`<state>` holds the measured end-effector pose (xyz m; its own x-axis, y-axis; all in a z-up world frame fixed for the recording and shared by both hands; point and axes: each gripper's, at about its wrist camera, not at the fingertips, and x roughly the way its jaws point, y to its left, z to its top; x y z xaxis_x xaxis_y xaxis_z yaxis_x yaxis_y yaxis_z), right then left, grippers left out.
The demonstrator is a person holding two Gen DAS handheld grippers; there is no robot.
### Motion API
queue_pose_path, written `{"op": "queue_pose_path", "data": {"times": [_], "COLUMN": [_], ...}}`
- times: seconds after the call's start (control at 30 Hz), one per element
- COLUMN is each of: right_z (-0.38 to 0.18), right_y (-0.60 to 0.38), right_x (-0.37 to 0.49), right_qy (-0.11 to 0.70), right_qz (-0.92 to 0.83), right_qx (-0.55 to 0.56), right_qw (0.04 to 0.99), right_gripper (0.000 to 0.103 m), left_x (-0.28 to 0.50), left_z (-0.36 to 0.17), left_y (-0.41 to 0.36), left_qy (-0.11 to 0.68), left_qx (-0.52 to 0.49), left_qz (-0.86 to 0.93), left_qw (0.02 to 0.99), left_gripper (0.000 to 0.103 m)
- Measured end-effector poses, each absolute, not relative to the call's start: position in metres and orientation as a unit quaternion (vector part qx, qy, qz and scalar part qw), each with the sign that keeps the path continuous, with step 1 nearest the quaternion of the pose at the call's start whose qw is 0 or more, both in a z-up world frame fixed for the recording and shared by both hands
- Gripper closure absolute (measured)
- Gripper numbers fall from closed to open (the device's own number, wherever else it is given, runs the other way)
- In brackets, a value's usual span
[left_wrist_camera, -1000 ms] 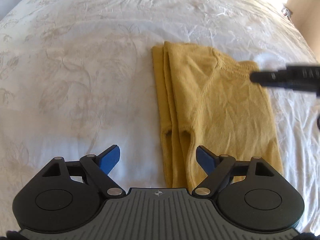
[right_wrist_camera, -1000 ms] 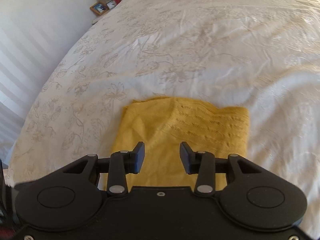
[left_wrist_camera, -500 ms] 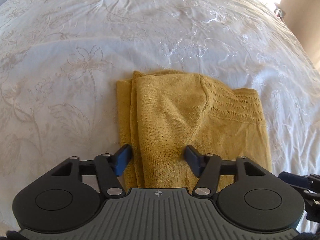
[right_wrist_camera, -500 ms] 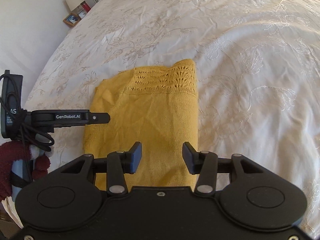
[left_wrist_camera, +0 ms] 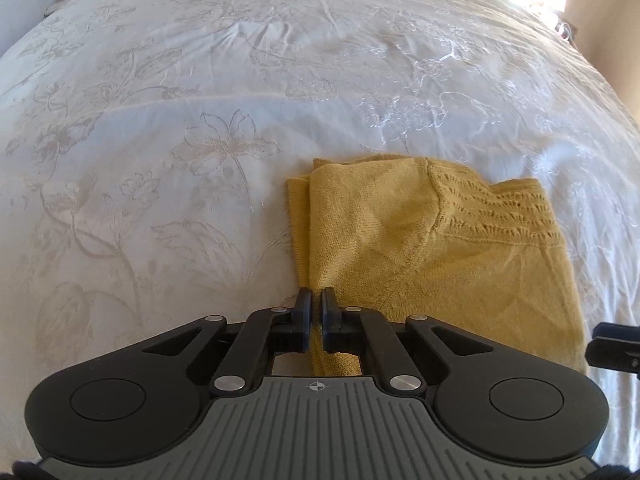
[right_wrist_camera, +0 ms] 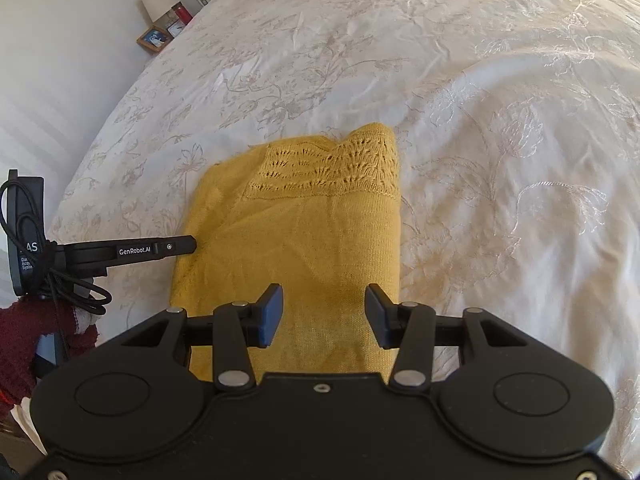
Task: Fold small clothes
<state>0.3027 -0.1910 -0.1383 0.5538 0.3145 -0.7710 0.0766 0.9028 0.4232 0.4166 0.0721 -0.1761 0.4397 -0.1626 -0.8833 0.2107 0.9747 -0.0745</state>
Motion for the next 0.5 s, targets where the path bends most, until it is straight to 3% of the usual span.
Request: {"op": "queue_pose_path", "data": {"times": [0.17,0.33,0.5], "right_z": [-0.144,-0.180,-0.174], "right_y": [-0.188,-0.169,-0.165], "right_x": [0.300,0.288,0.267], "right_qy": [0.485,0.558,0.549], "right_qz": [0.069,0.071,0.084], "right_qx": [0.189,0.150,0.156], "right_qw": [0.851,0.813,0.817], "right_gripper": [0.045,0.043,0.041], "left_x": [0.427,0.447,0.447], "left_z": [-0.184,-0.196,-0.183], "left_y": [0.069,0.065,0.078], "left_qy": [0.525,0.537,0.528], "left_qx": [0.027,0.072,0.058], "left_qz": [-0.102,-0.091,-0.083], "left_qw": [0.844,0.836,0.843], "left_gripper": [0.097,0.097,0.096]}}
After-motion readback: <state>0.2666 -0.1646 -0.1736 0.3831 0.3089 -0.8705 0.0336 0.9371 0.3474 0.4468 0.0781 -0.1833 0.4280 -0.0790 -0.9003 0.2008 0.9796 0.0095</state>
